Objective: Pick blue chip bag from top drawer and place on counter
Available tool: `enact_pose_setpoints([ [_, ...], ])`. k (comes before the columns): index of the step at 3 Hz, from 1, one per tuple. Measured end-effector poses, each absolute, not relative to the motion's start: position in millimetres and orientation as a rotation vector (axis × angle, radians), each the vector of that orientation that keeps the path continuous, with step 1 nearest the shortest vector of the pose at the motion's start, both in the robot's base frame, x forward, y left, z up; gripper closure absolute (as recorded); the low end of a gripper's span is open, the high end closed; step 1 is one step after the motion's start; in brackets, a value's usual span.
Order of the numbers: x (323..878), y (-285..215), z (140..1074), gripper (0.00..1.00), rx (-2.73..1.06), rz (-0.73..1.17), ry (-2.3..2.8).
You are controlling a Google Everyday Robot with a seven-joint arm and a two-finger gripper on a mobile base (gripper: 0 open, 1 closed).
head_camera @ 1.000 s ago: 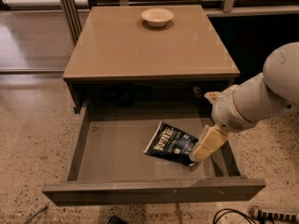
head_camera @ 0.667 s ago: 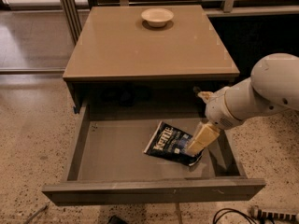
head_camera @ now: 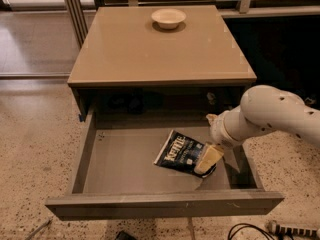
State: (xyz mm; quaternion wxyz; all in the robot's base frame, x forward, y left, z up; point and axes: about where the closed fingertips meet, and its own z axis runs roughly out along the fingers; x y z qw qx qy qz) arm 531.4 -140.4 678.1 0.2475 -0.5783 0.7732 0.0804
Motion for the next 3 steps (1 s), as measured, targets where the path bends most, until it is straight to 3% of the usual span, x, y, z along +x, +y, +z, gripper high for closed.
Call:
enact_pose_setpoints([
  [2,530,-151,632,0.0,-1.578,0.211,2.193],
  [3,531,-127,608,0.0,-1.574,0.272,2.167],
])
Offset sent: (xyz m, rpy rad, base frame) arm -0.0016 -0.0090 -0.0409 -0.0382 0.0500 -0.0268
